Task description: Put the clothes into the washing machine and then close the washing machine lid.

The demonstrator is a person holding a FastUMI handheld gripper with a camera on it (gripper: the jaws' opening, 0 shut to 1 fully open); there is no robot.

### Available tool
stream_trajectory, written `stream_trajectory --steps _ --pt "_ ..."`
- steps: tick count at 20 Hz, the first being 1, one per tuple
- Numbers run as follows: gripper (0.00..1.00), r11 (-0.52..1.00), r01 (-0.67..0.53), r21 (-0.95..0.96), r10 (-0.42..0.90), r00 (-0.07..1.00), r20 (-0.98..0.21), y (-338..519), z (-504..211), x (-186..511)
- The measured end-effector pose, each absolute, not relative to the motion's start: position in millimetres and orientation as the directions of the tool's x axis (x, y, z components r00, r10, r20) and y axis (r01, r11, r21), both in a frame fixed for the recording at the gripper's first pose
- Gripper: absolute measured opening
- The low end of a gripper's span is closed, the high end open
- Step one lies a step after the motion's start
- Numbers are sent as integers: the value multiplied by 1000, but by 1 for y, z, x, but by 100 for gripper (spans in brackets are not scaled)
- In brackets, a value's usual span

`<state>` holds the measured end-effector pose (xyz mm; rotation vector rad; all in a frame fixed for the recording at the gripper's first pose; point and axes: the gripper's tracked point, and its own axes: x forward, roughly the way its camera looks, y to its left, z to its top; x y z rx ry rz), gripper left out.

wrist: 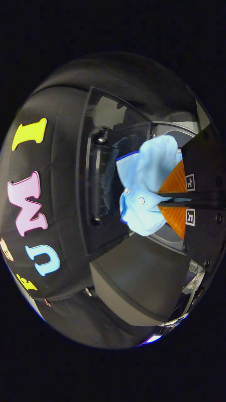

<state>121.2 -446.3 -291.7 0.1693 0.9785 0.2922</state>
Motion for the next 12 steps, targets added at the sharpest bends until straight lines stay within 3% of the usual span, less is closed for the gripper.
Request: stream_trajectory --steps 4,10,12 --pt "5 961 -106 254 274 440 -855 -440 -345 99" --pt "6 987 -138 78 128 405 -906 -449 -406 90" --pt "5 995 -84 53 80 372 -925 -456 -421 73"
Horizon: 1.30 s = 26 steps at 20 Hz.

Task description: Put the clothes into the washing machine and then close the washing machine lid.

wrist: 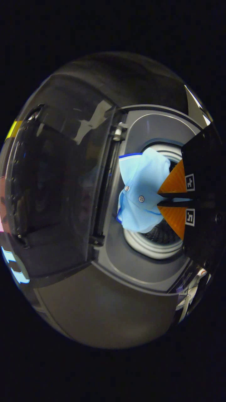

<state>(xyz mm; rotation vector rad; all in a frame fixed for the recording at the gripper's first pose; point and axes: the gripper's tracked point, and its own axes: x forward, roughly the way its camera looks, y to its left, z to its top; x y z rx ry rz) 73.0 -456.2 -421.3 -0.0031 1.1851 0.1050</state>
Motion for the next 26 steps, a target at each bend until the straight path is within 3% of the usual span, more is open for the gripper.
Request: stream_trajectory --steps 4,8,10,12,18,20,22,24,26 --pt "5 998 -36 45 54 316 -947 -459 -439 59" --pt "5 997 -72 11 41 434 -900 -447 -422 79" --pt "5 998 24 57 43 401 -915 -439 -421 65" --pt "5 997 25 74 62 329 -942 -436 -427 48" --pt "5 991 110 80 36 353 -935 -453 -426 53" --pt "6 975 128 182 135 313 -940 -435 -428 46" --pt "53 957 188 221 174 235 -956 -427 -432 31" --pt "100 974 172 150 101 263 -959 -443 -441 36" --pt "100 981 144 133 83 308 -948 -450 -437 43"
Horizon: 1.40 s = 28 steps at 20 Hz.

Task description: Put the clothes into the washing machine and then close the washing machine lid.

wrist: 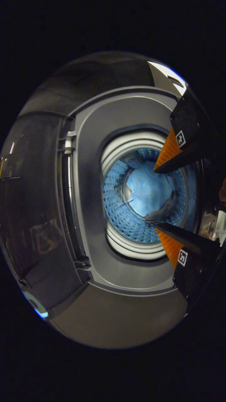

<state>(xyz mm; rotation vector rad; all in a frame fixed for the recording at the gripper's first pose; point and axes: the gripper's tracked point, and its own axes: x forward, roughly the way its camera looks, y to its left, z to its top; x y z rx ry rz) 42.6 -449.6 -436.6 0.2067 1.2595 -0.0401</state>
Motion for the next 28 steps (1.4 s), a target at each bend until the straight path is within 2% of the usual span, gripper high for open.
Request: stream_trajectory --steps 4,7,11,14,17,21,22,24,25,26,28 --pt "100 985 146 98 39 359 -932 -459 -426 61" --pt "100 981 118 153 102 355 -929 -444 -404 66" --pt "100 980 -27 197 184 504 -844 -422 -343 97" --pt "99 973 -93 211 220 649 -729 -418 -278 140" --pt "99 974 -133 182 210 830 -517 -422 -192 207" --pt "99 991 -82 110 116 930 -350 -437 -141 296" --pt "99 995 -60 84 87 928 -364 -444 -148 311" --pt "99 1000 -22 7 23 878 -479 -463 -195 316" --pt "99 998 -24 60 51 858 -512 -465 -195 312" --pt "99 991 34 127 37 856 -516 -464 -204 314" --pt "100 996 16 86 32 852 -523 -461 -220 316"
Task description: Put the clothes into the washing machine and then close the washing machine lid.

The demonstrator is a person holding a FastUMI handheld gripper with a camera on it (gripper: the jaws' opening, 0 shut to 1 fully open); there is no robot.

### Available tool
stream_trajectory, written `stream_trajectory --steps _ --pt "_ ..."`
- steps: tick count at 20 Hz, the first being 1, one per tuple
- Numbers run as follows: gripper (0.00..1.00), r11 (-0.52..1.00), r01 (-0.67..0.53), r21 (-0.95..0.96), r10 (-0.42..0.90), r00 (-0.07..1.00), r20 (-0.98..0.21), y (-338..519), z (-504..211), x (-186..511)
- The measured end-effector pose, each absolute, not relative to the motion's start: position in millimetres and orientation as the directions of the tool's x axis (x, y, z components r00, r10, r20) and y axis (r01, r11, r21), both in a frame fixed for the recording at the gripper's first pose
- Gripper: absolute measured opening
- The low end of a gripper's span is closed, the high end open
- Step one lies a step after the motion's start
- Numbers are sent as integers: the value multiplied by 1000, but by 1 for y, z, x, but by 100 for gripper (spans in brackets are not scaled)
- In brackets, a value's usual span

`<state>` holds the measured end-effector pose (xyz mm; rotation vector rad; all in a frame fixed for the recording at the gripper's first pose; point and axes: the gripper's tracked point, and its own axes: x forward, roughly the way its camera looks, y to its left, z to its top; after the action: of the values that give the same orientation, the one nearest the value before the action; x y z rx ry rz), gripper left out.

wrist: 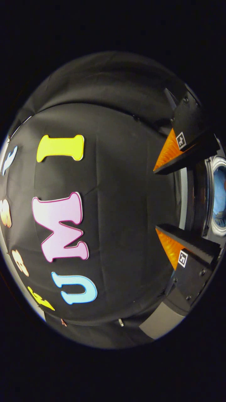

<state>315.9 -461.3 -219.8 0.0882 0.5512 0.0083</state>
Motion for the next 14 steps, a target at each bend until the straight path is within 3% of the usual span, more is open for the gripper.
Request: stream_trajectory --steps 14 --pt "100 996 9 91 34 884 -467 -464 -203 291"
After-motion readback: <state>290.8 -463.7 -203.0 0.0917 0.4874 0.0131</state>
